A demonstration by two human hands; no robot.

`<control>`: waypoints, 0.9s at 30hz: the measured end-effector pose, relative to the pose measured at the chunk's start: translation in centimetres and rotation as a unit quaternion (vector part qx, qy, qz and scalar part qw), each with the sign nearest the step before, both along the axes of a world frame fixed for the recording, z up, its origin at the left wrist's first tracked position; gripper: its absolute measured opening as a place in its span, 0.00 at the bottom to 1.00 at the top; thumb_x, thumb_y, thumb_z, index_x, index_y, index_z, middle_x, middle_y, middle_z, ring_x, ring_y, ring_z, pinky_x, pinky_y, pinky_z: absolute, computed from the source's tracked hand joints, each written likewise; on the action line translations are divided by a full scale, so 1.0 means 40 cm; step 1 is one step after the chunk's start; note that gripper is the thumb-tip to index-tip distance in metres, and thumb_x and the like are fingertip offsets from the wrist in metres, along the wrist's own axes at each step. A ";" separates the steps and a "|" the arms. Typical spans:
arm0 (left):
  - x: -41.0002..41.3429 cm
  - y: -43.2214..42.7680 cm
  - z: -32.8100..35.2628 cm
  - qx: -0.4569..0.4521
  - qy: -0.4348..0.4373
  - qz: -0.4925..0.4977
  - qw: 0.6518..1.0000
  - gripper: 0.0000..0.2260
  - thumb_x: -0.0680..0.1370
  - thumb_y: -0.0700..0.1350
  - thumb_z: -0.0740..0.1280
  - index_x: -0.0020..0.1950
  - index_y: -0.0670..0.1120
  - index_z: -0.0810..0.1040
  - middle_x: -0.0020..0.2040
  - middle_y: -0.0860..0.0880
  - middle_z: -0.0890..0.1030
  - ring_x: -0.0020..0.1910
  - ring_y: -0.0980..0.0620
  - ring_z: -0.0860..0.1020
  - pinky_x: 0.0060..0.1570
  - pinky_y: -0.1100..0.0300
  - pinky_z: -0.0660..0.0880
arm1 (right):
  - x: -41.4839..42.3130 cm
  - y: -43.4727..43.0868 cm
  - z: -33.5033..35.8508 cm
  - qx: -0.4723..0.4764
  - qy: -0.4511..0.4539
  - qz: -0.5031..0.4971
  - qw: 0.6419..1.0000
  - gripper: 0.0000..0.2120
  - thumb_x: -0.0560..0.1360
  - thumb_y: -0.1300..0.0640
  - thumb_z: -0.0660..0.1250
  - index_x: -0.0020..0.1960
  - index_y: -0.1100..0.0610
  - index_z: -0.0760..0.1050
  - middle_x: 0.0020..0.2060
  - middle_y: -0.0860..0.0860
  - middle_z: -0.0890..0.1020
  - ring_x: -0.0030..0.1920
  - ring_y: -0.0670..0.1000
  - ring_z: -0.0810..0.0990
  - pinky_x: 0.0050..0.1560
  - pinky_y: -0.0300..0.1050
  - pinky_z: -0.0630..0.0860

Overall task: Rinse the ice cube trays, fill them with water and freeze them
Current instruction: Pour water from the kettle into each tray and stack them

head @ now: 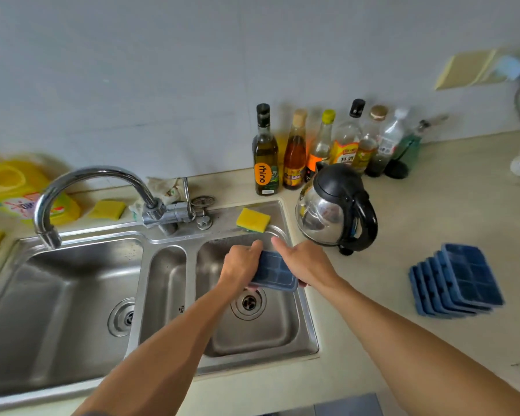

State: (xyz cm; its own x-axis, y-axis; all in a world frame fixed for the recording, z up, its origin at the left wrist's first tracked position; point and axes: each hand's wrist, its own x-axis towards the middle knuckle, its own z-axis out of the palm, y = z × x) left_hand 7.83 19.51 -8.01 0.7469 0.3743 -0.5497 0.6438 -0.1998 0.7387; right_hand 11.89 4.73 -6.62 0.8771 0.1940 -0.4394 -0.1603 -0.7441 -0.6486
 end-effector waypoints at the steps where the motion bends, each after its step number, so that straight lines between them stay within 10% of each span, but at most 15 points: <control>1: 0.001 0.000 0.014 -0.003 -0.001 -0.001 1.000 0.20 0.81 0.54 0.60 0.46 0.39 0.81 0.46 0.39 0.82 0.37 0.41 0.84 0.24 0.58 0.77 | 0.002 -0.001 0.005 0.002 -0.013 0.005 1.000 0.34 0.73 0.25 0.55 0.33 0.57 0.72 0.34 0.56 0.82 0.36 0.56 0.82 0.38 0.51 0.80; 5: -0.003 -0.001 0.057 0.021 -0.005 -0.013 1.000 0.18 0.81 0.54 0.60 0.42 0.42 0.79 0.45 0.39 0.81 0.34 0.41 0.83 0.24 0.58 0.76 | -0.002 -0.002 0.021 0.014 -0.047 0.001 0.999 0.32 0.78 0.30 0.57 0.29 0.56 0.66 0.32 0.55 0.77 0.33 0.54 0.76 0.32 0.46 0.67; 14: 0.013 0.038 0.118 0.142 0.023 -0.083 0.986 0.20 0.82 0.55 0.58 0.46 0.39 0.79 0.37 0.40 0.81 0.20 0.49 0.80 0.19 0.64 0.71 | 0.002 0.041 0.051 0.047 0.013 0.024 0.999 0.34 0.71 0.24 0.55 0.42 0.56 0.76 0.38 0.55 0.82 0.36 0.54 0.84 0.26 0.42 0.78; 19: 0.063 0.052 0.198 0.302 -0.007 -0.185 0.935 0.21 0.82 0.55 0.57 0.39 0.40 0.77 0.28 0.45 0.76 0.16 0.53 0.74 0.15 0.65 0.65 | 0.003 0.082 0.047 0.106 -0.078 -0.016 0.991 0.29 0.83 0.36 0.51 0.34 0.54 0.73 0.36 0.54 0.80 0.44 0.59 0.82 0.46 0.51 0.76; 27: 0.115 0.039 0.274 0.399 0.006 -0.278 0.874 0.16 0.83 0.52 0.61 0.40 0.43 0.74 0.35 0.44 0.78 0.24 0.50 0.78 0.15 0.66 0.66 | 0.006 0.090 0.052 0.178 -0.138 -0.071 0.972 0.29 0.87 0.46 0.48 0.39 0.63 0.76 0.33 0.53 0.81 0.39 0.52 0.83 0.42 0.49 0.77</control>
